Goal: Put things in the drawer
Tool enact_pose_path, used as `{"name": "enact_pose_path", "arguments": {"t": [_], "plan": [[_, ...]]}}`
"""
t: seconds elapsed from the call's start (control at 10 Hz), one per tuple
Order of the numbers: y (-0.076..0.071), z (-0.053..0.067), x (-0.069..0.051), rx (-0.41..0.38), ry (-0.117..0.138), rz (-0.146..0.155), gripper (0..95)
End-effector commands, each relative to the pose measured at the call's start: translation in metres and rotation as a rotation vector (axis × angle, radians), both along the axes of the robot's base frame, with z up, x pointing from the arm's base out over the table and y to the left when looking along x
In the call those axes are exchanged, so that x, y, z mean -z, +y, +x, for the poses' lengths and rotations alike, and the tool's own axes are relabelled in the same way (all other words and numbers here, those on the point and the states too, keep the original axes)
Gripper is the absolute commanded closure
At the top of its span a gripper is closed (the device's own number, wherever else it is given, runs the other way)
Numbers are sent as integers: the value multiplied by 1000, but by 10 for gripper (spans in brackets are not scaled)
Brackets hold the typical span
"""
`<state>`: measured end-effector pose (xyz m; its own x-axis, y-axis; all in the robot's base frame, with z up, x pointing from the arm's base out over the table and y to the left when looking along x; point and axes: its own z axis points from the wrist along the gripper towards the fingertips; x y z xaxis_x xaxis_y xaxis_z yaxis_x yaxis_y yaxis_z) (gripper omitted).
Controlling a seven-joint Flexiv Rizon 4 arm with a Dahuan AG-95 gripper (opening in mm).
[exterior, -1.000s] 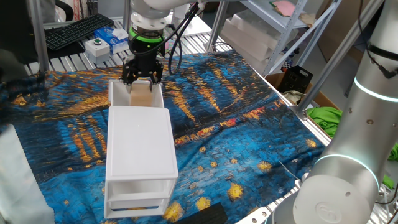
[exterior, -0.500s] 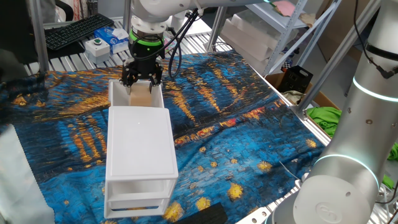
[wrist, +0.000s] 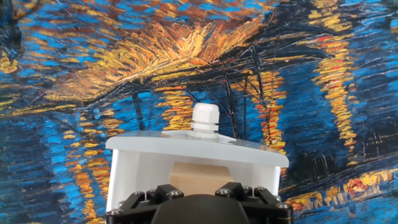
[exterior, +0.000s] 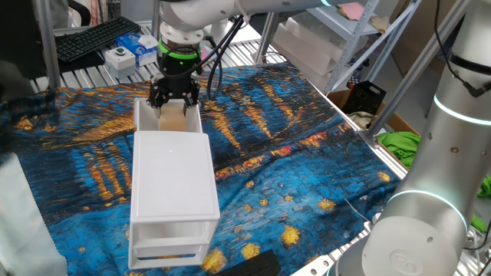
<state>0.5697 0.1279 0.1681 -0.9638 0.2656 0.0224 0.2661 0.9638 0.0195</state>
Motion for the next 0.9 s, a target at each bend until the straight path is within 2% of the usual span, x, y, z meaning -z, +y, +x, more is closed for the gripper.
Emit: {"name": "enact_pose_path", "arguments": {"t": [0.1,0.2,0.3,0.4,0.8,0.9], "plan": [[0,0,1,14,9,-8,950],[0,0,1,22,18,-9,760],[0,0,1,25,19,-7,760],[0,0,1,25,19,-7,570],[0,0,1,30,18,-5,570],[0,0,1,32,19,-6,380]]}}
